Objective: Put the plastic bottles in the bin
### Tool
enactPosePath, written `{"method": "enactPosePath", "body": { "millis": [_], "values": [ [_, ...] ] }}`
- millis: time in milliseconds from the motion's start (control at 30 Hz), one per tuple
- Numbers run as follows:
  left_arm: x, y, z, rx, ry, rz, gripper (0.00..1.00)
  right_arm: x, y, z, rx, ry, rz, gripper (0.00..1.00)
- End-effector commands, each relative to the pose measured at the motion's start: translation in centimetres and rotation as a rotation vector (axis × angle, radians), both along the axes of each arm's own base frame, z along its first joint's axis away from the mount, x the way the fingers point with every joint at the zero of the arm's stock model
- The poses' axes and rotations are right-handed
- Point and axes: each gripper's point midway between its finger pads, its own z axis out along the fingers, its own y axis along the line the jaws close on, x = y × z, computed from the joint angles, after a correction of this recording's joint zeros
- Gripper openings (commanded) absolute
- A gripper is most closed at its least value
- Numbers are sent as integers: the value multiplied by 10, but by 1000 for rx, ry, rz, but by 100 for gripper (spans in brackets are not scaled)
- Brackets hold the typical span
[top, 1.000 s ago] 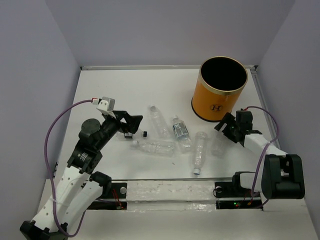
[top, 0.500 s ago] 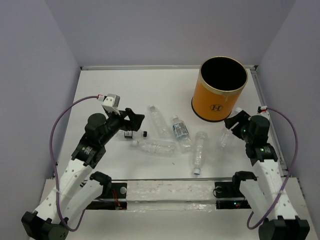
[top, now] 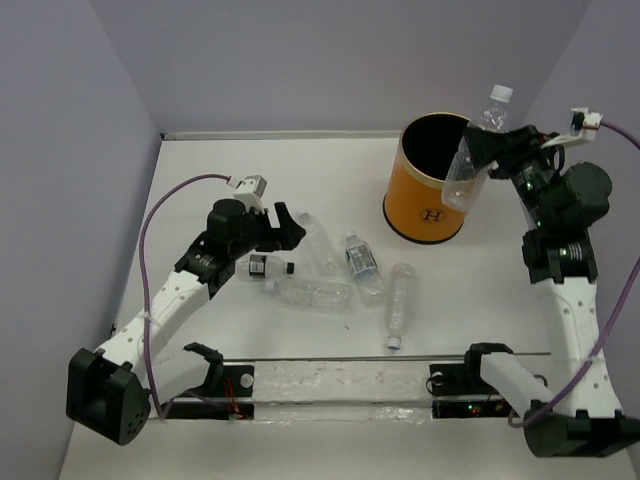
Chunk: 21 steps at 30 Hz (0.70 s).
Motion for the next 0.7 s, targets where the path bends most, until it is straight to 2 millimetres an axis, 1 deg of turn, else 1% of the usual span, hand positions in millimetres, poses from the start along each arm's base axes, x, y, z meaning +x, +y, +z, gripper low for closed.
{"method": "enactPosePath", "body": {
  "millis": [0,33,67,100,133,167,200,233,267,300,333,367,400,433,467,500,533,567,600,633,667],
  "values": [
    [11,-15,22,-102,13,7,99,76,-17,28,-131,-99,-97,42],
    [16,-17,19,-98,26,19,99,87,-19,39,-158,-130,-108,42],
    [20,-19,19,-105,34,29,99,112,-23,22,-171,-89,-121,42],
    [23,-20,19,-101,35,38,99,122,-25,18,-188,-86,-133,43],
    [31,-20,17,-90,41,61,99,130,-30,19,-213,-98,-164,45],
    [34,-21,16,-85,44,72,99,138,-32,14,-230,-94,-175,48],
    [39,-24,9,-74,62,81,99,151,-33,3,-247,-81,-178,54],
    [42,-26,7,-67,64,88,99,157,-33,-5,-268,-71,-175,59],
    [48,-27,10,-65,59,96,99,161,-33,-12,-280,-61,-171,62],
    [53,-27,9,-55,57,116,99,164,-33,-25,-289,-36,-165,70],
    [57,-28,5,-46,66,124,99,166,-33,-36,-290,-17,-162,75],
    [64,-30,0,-36,73,143,99,163,-32,-36,-284,-37,-158,79],
    [67,-31,-2,-28,76,152,99,161,-31,-52,-280,-12,-151,87],
    [72,-34,-15,-7,100,163,99,159,-30,-52,-276,-20,-150,90],
    [77,-37,-15,-4,100,170,99,154,-29,-50,-270,-25,-145,92],
    [82,-40,-29,19,126,177,99,151,-24,-52,-271,-24,-132,93],
    [85,-41,-32,30,131,184,99,147,-24,-49,-272,-31,-132,94],
    [91,-44,-31,30,128,190,99,140,-20,-42,-273,-48,-124,95],
    [94,-48,-45,47,157,189,99,137,-20,-44,-275,-35,-122,95],
    [97,-49,-49,56,162,197,99,132,-15,-42,-273,-36,-111,96],
    [106,-46,-50,76,149,236,99,127,-15,-42,-262,-29,-110,96]
  ]
}}
